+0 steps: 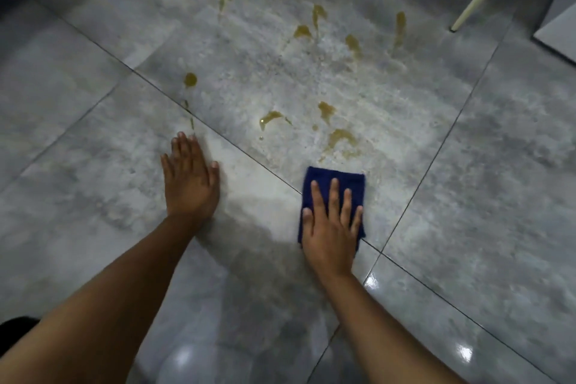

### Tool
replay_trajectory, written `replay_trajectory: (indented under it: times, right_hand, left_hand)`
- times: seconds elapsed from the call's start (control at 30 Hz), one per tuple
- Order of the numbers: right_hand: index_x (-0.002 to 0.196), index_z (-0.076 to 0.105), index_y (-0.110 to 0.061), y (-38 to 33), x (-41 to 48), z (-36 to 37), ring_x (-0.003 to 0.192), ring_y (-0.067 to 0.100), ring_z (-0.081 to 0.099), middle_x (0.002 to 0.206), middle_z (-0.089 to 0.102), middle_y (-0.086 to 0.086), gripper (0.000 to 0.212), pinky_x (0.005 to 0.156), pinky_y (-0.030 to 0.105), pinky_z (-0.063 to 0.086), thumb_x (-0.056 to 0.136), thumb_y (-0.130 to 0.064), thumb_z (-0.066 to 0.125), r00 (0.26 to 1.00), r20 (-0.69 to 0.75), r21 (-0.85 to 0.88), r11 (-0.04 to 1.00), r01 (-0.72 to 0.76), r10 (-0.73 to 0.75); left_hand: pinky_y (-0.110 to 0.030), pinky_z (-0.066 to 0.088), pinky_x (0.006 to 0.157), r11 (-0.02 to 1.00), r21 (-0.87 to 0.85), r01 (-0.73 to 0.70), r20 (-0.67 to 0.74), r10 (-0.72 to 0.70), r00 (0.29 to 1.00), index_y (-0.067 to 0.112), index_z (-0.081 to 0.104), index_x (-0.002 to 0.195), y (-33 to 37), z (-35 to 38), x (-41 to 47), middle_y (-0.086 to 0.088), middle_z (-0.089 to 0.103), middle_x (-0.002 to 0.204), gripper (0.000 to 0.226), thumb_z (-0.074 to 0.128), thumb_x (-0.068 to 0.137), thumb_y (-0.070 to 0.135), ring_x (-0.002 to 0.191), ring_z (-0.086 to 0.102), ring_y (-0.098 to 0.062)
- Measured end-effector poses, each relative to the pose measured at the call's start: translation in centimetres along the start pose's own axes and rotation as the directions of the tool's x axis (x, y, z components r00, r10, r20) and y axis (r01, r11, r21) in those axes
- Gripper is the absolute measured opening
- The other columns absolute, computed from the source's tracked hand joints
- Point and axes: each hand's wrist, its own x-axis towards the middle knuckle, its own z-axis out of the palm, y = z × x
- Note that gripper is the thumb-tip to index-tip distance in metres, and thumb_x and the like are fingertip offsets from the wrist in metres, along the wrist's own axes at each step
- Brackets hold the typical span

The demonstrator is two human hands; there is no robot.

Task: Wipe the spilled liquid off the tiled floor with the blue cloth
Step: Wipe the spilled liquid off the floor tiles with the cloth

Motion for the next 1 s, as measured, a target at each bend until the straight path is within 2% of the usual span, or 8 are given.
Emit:
replay_trajectory:
  times: [0.07,0.17,0.37,0.53,0.63,0.77,0.9,1.0]
  right_hand:
    - [0.15,0.026,-0.029,0.7,-2.6,0.2,0.146,0.034,0.015,0.159,0.014,0.005,0.053,0.116,0.057,0.011,0.099,-0.041,0.027,0.997,-0.049,-0.014,0.998,-0.064,0.063]
    - [0.147,0.034,-0.029,-1.5,-7.9,1.8,0.142,0.035,0.025,0.155,0.028,0.008,0.052,0.111,0.059,0.016,0.098,-0.043,0.027,0.998,0.001,-0.031,0.998,0.062,-0.062]
    - [0.15,0.024,-0.033,-8.7,-2.9,3.4,0.145,0.031,0.02,0.159,0.02,0.003,0.056,0.115,0.056,0.011,0.096,-0.041,0.036,0.942,0.029,0.0,0.943,0.334,-0.334]
    - [0.151,0.015,-0.036,-3.1,-0.2,1.5,0.148,0.025,0.005,0.161,0.008,-0.001,0.054,0.117,0.053,0.005,0.099,-0.044,0.026,0.988,-0.002,-0.051,0.987,0.153,-0.153]
    - [0.151,0.02,-0.033,-0.2,-5.3,1.7,0.147,0.029,0.013,0.16,0.014,0.003,0.054,0.115,0.057,0.012,0.098,-0.043,0.026,1.0,-0.013,-0.052,0.998,0.023,-0.024]
    - [0.15,0.024,-0.032,-3.4,-11.7,3.6,0.144,0.033,0.021,0.158,0.021,0.006,0.054,0.112,0.059,0.016,0.098,-0.043,0.027,0.975,0.092,-0.036,0.978,0.206,-0.202]
    - [0.149,0.027,-0.033,-9.0,-5.7,3.9,0.143,0.032,0.026,0.158,0.023,0.004,0.055,0.113,0.057,0.015,0.095,-0.041,0.035,0.961,0.054,0.008,0.963,0.271,-0.271]
    - [0.15,0.024,-0.035,-8.5,0.2,2.3,0.147,0.03,0.015,0.16,0.015,0.001,0.054,0.117,0.053,0.005,0.098,-0.042,0.035,0.971,0.055,-0.043,0.971,0.236,-0.234]
  left_hand:
    - [-0.045,-0.007,0.12,0.999,-0.004,0.047,0.01,-0.047,0.999,0.005,0.001,0.153,0.6,0.7,0.2,-0.014,-0.004,0.161,0.064,0.018,0.102,0.039,0.148,-0.009,-0.023]
    - [-0.042,-0.008,0.12,0.998,0.012,0.068,-0.017,-0.068,0.998,0.009,0.003,0.153,0.7,1.3,0.2,-0.01,-0.002,0.162,0.065,0.016,0.099,0.042,0.149,-0.007,-0.019]
    - [-0.039,-0.009,0.119,0.999,0.016,0.037,-0.024,-0.037,0.999,0.013,-0.001,0.154,0.3,0.9,0.1,-0.007,-0.005,0.162,0.065,0.011,0.098,0.044,0.148,-0.011,-0.015]
    - [-0.042,-0.007,0.12,0.999,0.002,0.053,-0.035,-0.053,0.998,0.012,0.002,0.154,0.2,1.0,0.2,-0.008,-0.002,0.162,0.062,0.017,0.101,0.04,0.148,-0.008,-0.017]
    - [-0.044,-0.006,0.12,0.999,-0.004,0.048,-0.049,-0.048,0.998,0.009,0.005,0.153,0.2,1.2,0.3,-0.011,0.002,0.162,0.061,0.02,0.101,0.037,0.149,-0.004,-0.02]
    - [-0.044,-0.005,0.12,0.999,-0.01,0.036,-0.071,-0.037,0.997,0.008,0.006,0.153,0.1,1.5,0.2,-0.012,0.004,0.162,0.061,0.021,0.102,0.035,0.149,-0.003,-0.02]
    - [-0.041,-0.007,0.12,0.999,-0.031,0.038,-0.06,-0.04,0.997,0.008,0.004,0.153,-0.2,1.1,0.5,-0.01,0.001,0.162,0.059,0.019,0.102,0.034,0.149,-0.005,-0.019]
    - [-0.034,-0.008,0.12,0.988,-0.156,0.017,-0.067,-0.028,0.997,0.01,0.005,0.153,-0.9,0.4,0.3,-0.008,0.001,0.162,0.057,0.019,0.103,0.033,0.148,-0.005,-0.014]
